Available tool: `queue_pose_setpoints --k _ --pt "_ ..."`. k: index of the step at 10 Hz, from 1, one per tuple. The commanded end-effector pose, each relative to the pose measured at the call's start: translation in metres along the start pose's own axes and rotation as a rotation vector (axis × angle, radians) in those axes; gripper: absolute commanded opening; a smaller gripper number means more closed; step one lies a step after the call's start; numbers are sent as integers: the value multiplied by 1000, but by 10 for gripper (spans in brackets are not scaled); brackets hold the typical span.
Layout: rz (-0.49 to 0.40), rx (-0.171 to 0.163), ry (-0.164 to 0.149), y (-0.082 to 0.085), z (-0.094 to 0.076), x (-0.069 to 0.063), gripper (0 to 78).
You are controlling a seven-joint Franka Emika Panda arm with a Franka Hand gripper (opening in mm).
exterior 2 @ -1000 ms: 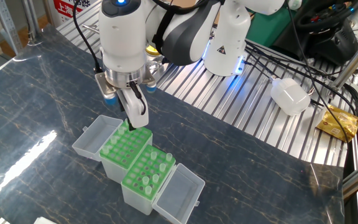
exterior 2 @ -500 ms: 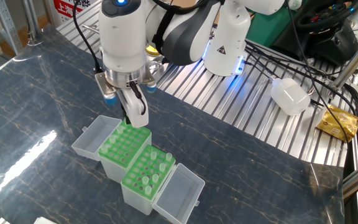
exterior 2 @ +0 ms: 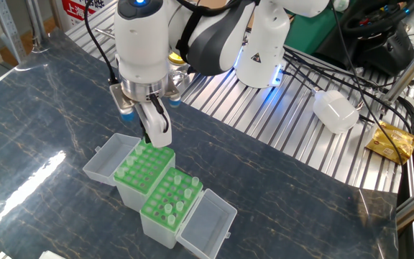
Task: Transfer all large pipette tips from one holder to another
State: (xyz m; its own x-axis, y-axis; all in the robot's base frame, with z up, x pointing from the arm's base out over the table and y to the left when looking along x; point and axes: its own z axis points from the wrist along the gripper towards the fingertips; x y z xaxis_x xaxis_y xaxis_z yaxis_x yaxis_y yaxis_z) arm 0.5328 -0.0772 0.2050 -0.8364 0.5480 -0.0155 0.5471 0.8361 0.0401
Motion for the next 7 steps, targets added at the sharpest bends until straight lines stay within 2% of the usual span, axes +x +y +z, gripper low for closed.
queue_pose_setpoints --k 1,2,3,7 --pt "-2 -1 -3 0 -1 -1 11" --pt "-2 -1 -3 0 -1 -1 11" --pt "19 0 -12 -1 -15 1 11" --pt "30 4 -15 -1 -27 -1 11"
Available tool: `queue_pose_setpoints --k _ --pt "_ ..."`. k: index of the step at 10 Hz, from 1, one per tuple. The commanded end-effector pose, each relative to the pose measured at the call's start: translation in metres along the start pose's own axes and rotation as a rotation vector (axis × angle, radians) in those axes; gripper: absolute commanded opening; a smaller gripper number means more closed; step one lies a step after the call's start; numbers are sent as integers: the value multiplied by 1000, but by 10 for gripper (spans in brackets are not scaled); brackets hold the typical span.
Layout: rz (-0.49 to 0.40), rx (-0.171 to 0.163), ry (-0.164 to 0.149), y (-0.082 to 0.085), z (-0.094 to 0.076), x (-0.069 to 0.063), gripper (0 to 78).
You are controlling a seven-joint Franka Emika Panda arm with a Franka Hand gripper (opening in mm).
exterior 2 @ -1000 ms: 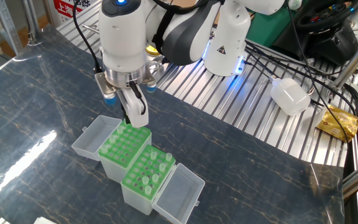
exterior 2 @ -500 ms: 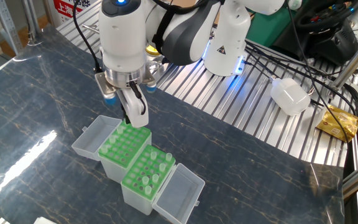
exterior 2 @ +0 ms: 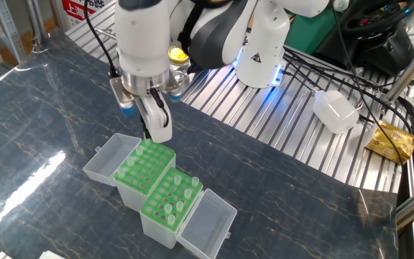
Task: Transfer all large pipette tips from one holder to another
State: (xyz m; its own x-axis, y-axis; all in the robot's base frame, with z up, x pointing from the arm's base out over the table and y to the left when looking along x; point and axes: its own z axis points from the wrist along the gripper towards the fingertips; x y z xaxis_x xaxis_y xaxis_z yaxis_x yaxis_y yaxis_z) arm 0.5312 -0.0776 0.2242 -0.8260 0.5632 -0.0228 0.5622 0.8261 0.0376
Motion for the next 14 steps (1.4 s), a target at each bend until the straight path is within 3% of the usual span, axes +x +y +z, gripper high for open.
queue_pose_setpoints --k 1,5,9,11,14 --pt "13 2 -7 0 -8 -2 11" --pt "66 5 -2 6 -35 -2 11" --pt "95 14 -9 9 -52 -5 11" --pt "118 19 -12 12 -71 -7 11" --pt "131 27 -16 13 -83 -7 11"
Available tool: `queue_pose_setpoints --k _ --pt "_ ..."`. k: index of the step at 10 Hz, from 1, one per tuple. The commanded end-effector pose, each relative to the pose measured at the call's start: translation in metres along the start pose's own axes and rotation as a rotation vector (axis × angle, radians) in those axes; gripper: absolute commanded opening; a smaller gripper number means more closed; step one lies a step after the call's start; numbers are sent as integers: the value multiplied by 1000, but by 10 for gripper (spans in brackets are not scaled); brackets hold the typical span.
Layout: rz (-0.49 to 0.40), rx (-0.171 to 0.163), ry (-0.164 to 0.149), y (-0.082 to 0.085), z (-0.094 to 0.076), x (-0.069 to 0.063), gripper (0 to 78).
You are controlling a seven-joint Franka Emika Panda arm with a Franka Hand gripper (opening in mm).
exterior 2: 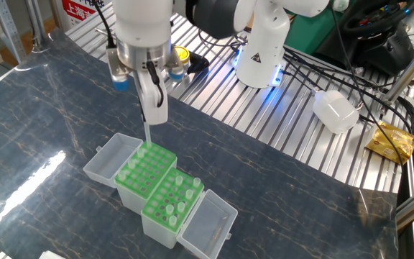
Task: Transfer all large pipette tips from one holder to another
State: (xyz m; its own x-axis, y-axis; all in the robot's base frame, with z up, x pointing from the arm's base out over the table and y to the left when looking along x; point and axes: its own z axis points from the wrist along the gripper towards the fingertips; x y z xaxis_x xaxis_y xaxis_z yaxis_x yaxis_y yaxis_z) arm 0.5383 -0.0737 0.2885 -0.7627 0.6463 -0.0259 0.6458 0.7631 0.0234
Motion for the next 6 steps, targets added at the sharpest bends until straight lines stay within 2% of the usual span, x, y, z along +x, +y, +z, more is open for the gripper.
queue_pose_setpoints --k 1,6 --pt "36 11 -13 2 -24 -2 11" --pt "79 14 -5 6 -50 -3 11"
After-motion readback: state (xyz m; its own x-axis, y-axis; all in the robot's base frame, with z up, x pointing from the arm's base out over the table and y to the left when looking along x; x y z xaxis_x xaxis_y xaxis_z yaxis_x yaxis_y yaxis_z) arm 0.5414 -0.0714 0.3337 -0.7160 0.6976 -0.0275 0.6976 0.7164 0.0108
